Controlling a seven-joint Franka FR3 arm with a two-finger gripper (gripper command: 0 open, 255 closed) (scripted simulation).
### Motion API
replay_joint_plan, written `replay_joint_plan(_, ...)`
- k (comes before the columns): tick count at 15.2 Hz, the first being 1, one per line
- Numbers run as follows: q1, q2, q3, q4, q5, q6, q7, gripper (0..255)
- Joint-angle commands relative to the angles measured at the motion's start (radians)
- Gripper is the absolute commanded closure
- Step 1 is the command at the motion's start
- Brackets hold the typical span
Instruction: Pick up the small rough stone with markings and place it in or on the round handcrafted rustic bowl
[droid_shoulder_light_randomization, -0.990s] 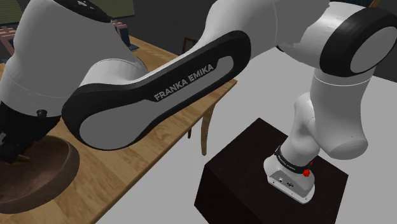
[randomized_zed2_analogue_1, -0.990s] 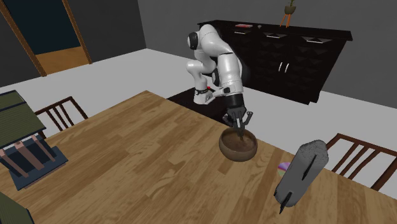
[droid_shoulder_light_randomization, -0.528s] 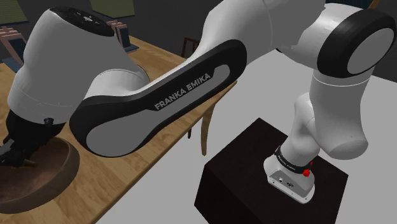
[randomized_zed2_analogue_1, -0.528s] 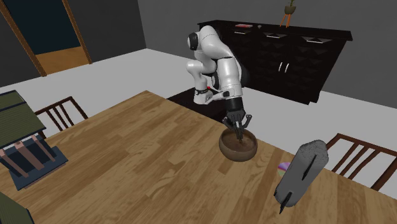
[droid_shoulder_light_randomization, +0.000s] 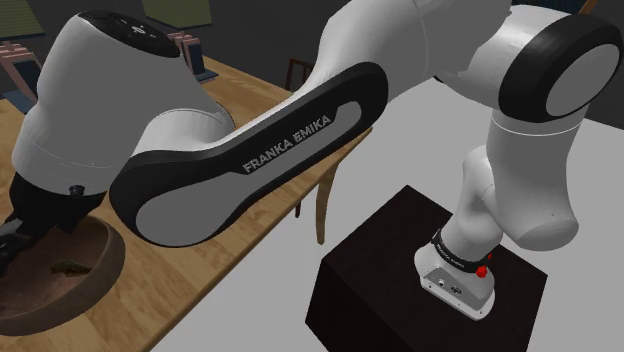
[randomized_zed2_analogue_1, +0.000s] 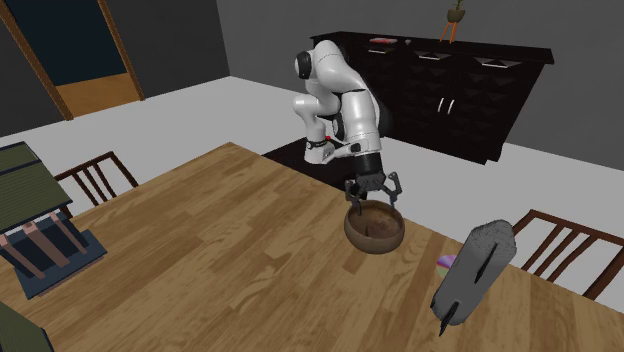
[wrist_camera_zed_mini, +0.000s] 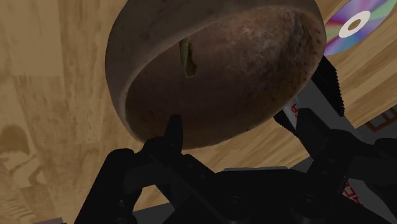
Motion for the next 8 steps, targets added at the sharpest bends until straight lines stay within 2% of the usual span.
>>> replay_joint_plan(1, 0.000, 0.000, 0.000, 0.000, 0.000, 0.000, 0.000, 0)
replay_joint_plan(5, -0.033, -0.131, 0.023, -0.092, 0.039, -0.038, -0.024, 0)
replay_joint_plan(8, -0.032, -0.131, 0.022, -0.092, 0.039, -0.038, -0.024, 0)
